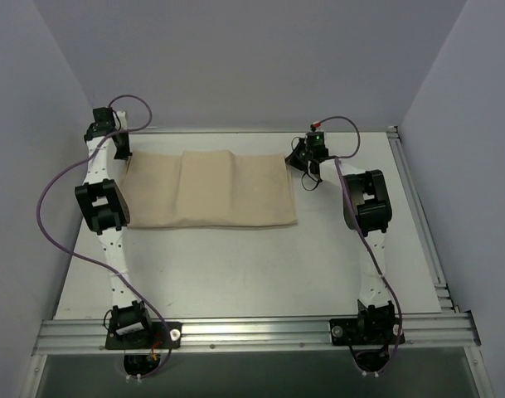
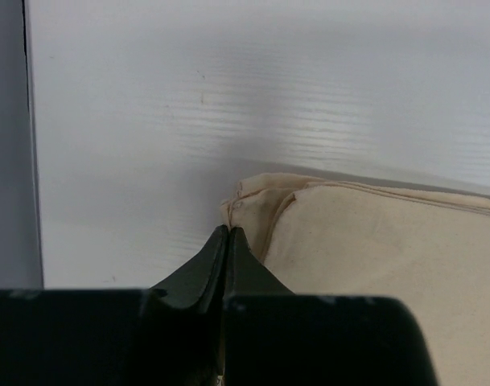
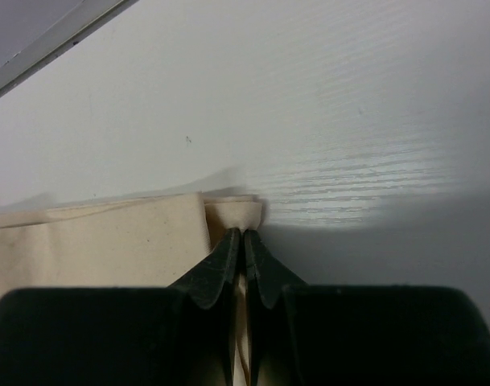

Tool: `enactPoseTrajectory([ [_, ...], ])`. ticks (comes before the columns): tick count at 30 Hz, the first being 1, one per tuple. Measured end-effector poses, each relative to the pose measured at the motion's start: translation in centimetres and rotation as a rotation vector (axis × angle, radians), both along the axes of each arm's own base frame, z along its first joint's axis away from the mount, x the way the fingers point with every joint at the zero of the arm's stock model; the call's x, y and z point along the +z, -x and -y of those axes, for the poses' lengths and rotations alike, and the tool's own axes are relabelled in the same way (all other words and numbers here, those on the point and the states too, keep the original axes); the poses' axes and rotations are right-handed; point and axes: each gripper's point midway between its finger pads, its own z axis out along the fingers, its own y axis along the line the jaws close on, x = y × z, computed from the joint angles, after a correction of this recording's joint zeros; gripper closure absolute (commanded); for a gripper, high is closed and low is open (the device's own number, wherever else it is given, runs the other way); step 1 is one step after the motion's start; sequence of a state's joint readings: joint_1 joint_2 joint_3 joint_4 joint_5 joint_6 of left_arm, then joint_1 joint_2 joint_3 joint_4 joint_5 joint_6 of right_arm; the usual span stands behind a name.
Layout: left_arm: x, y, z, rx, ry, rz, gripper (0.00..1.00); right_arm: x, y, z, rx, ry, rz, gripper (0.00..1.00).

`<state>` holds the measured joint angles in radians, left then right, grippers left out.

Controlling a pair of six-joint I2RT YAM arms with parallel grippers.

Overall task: Open and lay out the surgical kit
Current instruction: Open the surgical kit at the center of the board.

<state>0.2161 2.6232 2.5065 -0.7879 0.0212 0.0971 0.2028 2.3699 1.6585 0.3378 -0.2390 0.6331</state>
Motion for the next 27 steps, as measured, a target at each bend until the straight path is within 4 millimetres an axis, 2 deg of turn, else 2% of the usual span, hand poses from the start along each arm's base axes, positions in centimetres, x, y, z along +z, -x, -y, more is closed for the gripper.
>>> enactPoseTrajectory([
  [3, -0.5, -0.7, -0.6, 0.003, -0.026, 0.007, 0.98, 0.1, 0.0, -0.3, -0.003, 0.011, -0.008, 1.00],
  [4, -0.7, -0.8, -0.7, 0.001, -0.030, 0.008, 0.95, 0.1, -0.1, -0.2, -0.002, 0.015, -0.011, 1.00],
  [5, -0.8, -0.9, -0.6, -0.003, -0.032, 0.006, 0.76, 0.1, -0.2, -0.2, -0.003, 0.022, -0.018, 0.95],
  [7, -0.8, -0.9, -0.5, -0.015, -0.038, 0.005, 0.58, 0.3, -0.5, 0.0, -0.001, 0.040, -0.022, 0.89],
  [8, -0.8, -1.0, -0.4, -0.014, -0.035, 0.008, 0.52, 0.3, -0.5, 0.1, -0.001, 0.054, -0.027, 0.84],
  [9, -0.7, -1.1, -0.3, -0.021, -0.032, 0.016, 0.45, 0.4, -0.6, 0.3, -0.002, 0.068, -0.027, 0.84],
  [16, -0.4, -0.8, 0.8, -0.058, 0.009, 0.021, 0.42, 0.6, -0.9, 1.6, 0.017, 0.187, -0.011, 0.80],
  [22, 2.9, -0.5, 2.3, -0.108, 0.063, 0.075, 0.43, 0.3, -0.4, 1.2, 0.073, 0.234, -0.007, 0.91],
  [25, 4.1, -0.9, 2.6, -0.121, 0.074, 0.111, 0.48, 0.3, -0.3, 0.6, 0.092, 0.234, 0.000, 0.91],
  [27, 4.3, -1.0, 2.8, -0.126, 0.084, 0.114, 0.52, 0.4, -0.3, 0.2, 0.103, 0.240, 0.007, 0.91],
])
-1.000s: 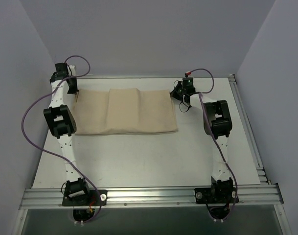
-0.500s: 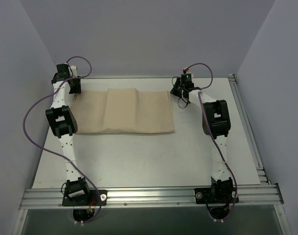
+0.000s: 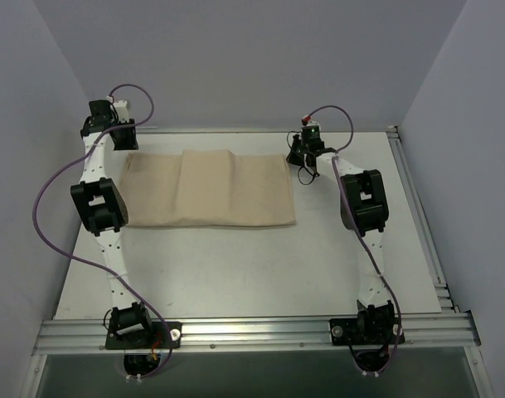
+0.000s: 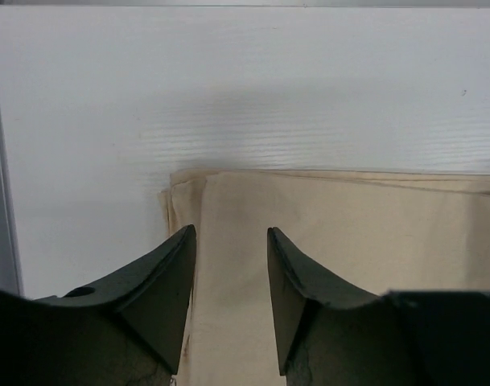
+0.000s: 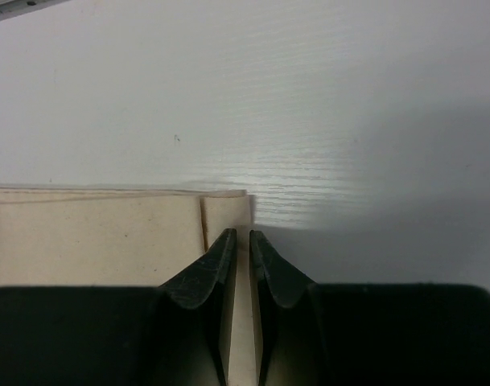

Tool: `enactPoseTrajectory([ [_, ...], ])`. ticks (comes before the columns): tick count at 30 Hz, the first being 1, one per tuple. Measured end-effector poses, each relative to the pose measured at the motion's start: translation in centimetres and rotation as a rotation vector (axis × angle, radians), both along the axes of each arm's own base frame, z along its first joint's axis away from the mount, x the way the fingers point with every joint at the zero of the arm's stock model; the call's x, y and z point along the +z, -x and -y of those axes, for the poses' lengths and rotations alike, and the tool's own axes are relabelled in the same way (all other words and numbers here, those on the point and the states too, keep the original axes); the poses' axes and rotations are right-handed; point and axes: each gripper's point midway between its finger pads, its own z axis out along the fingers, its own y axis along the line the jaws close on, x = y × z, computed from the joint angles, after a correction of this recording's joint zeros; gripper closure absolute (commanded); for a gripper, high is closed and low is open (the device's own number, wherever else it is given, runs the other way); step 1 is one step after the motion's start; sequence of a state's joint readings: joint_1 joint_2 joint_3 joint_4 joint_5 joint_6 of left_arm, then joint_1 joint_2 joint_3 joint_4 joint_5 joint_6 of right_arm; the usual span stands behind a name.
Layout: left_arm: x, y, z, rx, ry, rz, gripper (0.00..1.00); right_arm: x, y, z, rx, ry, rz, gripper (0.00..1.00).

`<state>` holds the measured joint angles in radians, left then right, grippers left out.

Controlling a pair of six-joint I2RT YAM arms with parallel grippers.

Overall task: Open and lay out the surgical kit
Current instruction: Open the surgical kit at the center of the board.

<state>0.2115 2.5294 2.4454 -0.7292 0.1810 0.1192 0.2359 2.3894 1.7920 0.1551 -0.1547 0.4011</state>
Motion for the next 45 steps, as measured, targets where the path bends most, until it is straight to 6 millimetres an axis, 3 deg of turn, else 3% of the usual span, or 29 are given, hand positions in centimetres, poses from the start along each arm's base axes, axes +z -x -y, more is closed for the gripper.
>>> enactPoseTrajectory([
  [5, -0.2, -0.6, 0.3, -0.013, 0.020, 0.000, 0.58, 0.0, 0.2, -0.5, 0.013, 0.022, 0.006, 0.91],
  [12, -3.8, -0.3, 0.4, -0.008, 0.040, -0.065, 0.54, 1.2, 0.1, -1.3, 0.041, 0.041, 0.025, 0.89],
  [18, -6.3, -0.2, 0.1, 0.005, 0.044, -0.107, 0.51, 3.4, -1.0, -2.2, 0.056, 0.029, 0.064, 0.87],
  [22, -6.2, -0.3, 0.0, 0.011, 0.043, -0.104, 0.51, 3.1, -1.5, -2.4, 0.059, 0.028, 0.065, 0.87],
  [27, -6.2, -0.2, -0.2, 0.020, 0.048, -0.106, 0.51, -0.1, -0.9, -2.7, 0.073, 0.032, 0.005, 0.84],
  [33, -6.4, 0.0, -0.4, 0.033, 0.073, -0.111, 0.51, 0.0, -1.0, -2.9, 0.079, 0.024, 0.006, 0.81],
  [37, -6.3, 0.1, -0.8, 0.043, 0.086, -0.112, 0.48, 0.0, -0.9, -3.0, 0.082, 0.021, 0.003, 0.72],
  [45, -6.3, 0.1, -0.9, 0.044, 0.086, -0.112, 0.46, 0.1, -0.9, -2.9, 0.088, 0.036, 0.001, 0.71],
])
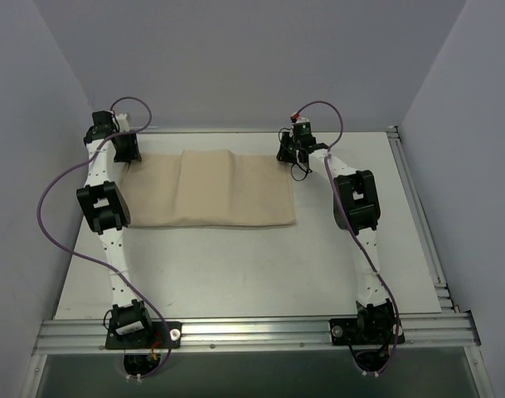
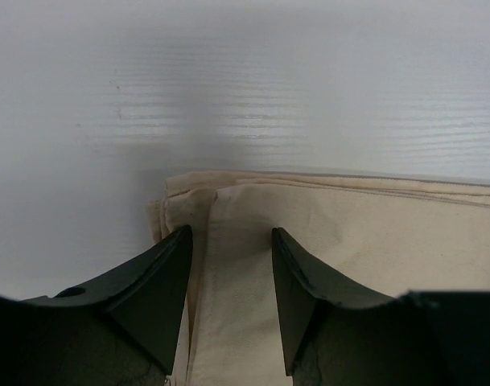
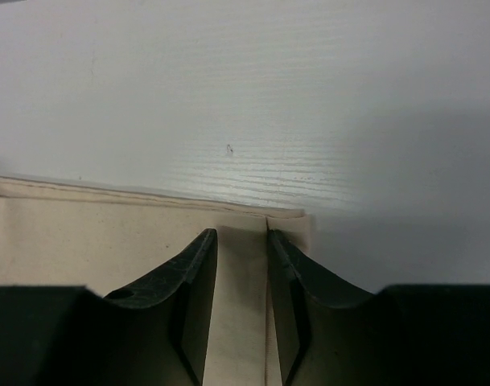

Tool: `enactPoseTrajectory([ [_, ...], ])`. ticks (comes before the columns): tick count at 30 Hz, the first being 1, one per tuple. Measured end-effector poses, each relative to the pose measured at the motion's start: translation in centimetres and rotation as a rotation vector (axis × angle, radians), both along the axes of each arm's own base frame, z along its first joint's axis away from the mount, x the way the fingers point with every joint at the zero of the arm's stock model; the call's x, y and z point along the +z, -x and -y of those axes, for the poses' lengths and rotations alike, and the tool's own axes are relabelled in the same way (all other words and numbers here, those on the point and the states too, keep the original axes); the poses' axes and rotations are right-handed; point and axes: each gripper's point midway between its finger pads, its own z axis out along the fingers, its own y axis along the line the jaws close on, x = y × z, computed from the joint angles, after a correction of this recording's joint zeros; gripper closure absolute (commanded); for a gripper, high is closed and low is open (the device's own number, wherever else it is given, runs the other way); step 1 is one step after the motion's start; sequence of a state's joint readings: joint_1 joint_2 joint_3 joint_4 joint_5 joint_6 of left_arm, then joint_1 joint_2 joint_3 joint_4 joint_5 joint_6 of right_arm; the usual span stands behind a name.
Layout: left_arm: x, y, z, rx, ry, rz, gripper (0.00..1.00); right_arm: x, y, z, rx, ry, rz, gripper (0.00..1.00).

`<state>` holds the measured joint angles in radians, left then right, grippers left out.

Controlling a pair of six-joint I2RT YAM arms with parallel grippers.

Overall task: Open and lay out the surgical kit
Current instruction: Open the surgical kit at the center of the board.

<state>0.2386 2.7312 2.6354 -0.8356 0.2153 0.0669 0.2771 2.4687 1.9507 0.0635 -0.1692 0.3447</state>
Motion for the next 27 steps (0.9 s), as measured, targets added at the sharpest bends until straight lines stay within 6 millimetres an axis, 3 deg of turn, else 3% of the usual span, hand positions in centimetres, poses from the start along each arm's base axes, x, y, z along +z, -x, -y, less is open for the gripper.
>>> enactPoseTrajectory([
  [4, 0.0, 0.0, 0.0, -0.001, 0.001, 0.000, 0.47, 0.0, 0.1, -0.3, 0.009, 0.002, -0.001, 0.71],
  [8, 0.0, 0.0, 0.2, -0.004, 0.009, 0.001, 0.61, 0.0, 0.4, -0.8, 0.028, -0.007, -0.008, 0.89],
  [9, 0.0, 0.0, 0.2, -0.006, 0.010, 0.001, 0.70, 0.0, 0.5, -0.9, 0.035, -0.012, -0.011, 0.93],
  [12, 0.0, 0.0, 0.3, -0.011, 0.016, 0.001, 0.76, 0.0, 0.6, -1.2, 0.046, -0.026, -0.016, 1.00],
  [15, 0.0, 0.0, 0.3, -0.012, 0.026, 0.003, 0.80, 0.1, 0.6, -1.3, 0.048, -0.028, -0.015, 1.00],
  [19, -0.3, 0.0, 0.3, -0.015, 0.037, 0.005, 0.97, 0.0, 0.6, -1.2, 0.048, -0.027, -0.015, 1.00],
  [27, 0.1, 0.1, 0.4, -0.027, 0.049, 0.013, 0.98, 0.3, 1.2, -1.1, 0.048, -0.029, -0.007, 1.00],
])
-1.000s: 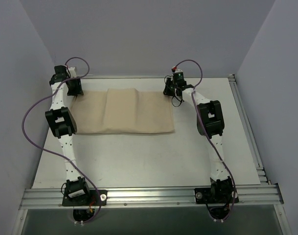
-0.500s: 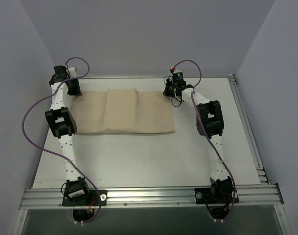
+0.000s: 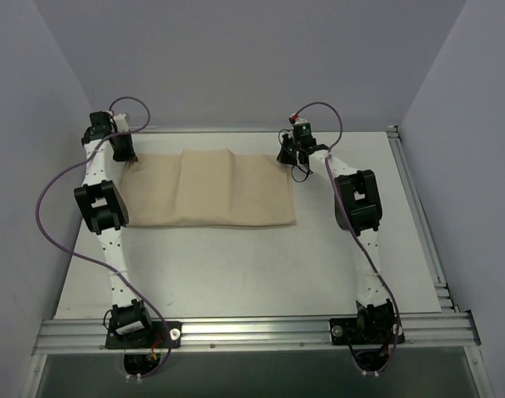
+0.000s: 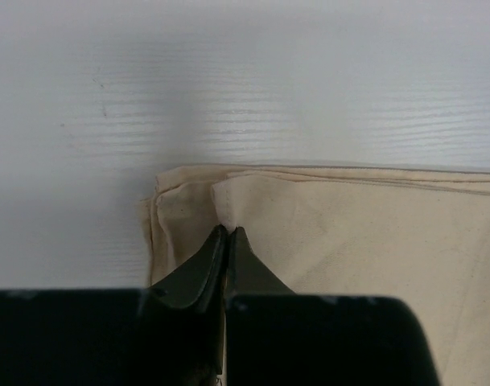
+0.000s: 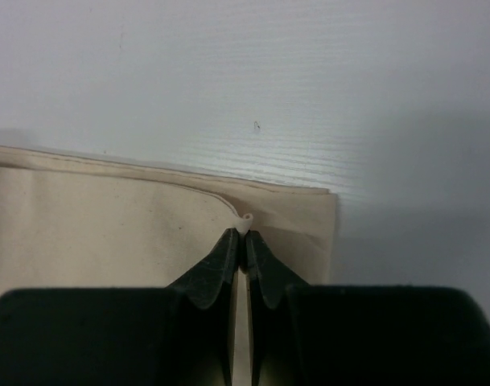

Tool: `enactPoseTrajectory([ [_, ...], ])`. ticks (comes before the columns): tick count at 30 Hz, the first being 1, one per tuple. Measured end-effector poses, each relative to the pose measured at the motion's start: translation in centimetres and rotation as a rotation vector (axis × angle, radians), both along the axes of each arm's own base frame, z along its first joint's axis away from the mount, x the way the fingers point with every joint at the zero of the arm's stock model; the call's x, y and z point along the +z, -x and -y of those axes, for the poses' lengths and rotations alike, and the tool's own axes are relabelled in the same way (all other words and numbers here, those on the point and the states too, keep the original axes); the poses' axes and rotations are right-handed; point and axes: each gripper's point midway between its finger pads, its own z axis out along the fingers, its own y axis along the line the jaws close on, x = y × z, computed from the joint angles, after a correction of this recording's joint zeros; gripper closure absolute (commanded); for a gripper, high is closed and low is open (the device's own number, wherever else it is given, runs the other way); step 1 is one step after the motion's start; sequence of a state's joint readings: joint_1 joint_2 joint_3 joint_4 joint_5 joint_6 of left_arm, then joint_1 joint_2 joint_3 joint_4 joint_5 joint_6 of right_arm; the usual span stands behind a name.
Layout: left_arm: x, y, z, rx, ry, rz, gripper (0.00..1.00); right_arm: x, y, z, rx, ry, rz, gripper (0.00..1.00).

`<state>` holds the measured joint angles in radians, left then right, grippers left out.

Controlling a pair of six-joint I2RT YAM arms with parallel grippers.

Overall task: Open and lay out the surgical kit
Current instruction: Open the surgical kit at the center of the board.

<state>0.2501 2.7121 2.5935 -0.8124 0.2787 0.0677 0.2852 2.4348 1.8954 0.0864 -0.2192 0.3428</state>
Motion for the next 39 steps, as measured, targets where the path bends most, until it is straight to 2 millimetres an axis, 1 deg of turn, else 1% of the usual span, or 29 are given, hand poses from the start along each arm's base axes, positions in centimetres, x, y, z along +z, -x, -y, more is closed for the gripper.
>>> enactPoseTrajectory([
  [3, 0.4, 0.1, 0.2, -0.010, 0.009, 0.005, 0.98, 1.0, 0.1, 0.0, 0.000, -0.004, 0.013, 1.00],
  [6, 1.3, 0.4, 0.6, -0.022, 0.023, 0.012, 0.98, 2.7, 0.2, -0.1, 0.006, -0.019, 0.043, 1.00],
  [9, 2.9, 0.9, 0.9, -0.034, 0.041, 0.024, 0.98, 4.4, 0.5, -0.4, 0.018, -0.039, 0.066, 1.00],
  [12, 4.7, 1.2, 0.8, -0.038, 0.050, 0.046, 0.98, 5.7, 0.8, -0.8, 0.032, -0.056, 0.087, 1.00],
  [16, 6.5, 2.1, 0.5, -0.042, 0.059, 0.060, 0.98, 6.0, 1.3, -1.1, 0.053, -0.073, 0.096, 1.00],
  [20, 7.6, 2.9, 0.0, -0.048, 0.070, 0.069, 0.98, 5.8, 2.5, -1.3, 0.080, -0.092, 0.084, 1.00],
  [23, 7.8, 3.8, -0.2, -0.049, 0.090, 0.064, 0.98, 6.1, 4.1, -1.2, 0.097, -0.102, 0.074, 1.00],
  [25, 8.2, 4.5, -0.5, -0.048, 0.106, 0.061, 0.98, 7.1, 5.1, -1.2, 0.108, -0.113, 0.082, 1.00],
  [28, 8.7, 5.7, -1.0, -0.046, 0.125, 0.060, 0.98, 9.7, 6.4, -1.4, 0.133, -0.143, 0.115, 1.00],
  [31, 9.4, 7.4, -1.4, -0.047, 0.143, 0.057, 0.98, 12.6, 7.7, -1.8, 0.158, -0.177, 0.164, 1.00],
  [33, 9.7, 8.8, -1.5, -0.045, 0.159, 0.048, 0.98, 14.0, 8.7, -2.2, 0.176, -0.200, 0.194, 1.00],
  [36, 10.3, 10.7, -1.5, -0.050, 0.178, 0.049, 0.98, 14.7, 10.7, -2.7, 0.196, -0.228, 0.195, 1.00],
  [39, 11.0, 12.9, -1.6, -0.054, 0.196, 0.051, 0.98, 14.3, 13.2, -3.2, 0.212, -0.242, 0.165, 1.00],
])
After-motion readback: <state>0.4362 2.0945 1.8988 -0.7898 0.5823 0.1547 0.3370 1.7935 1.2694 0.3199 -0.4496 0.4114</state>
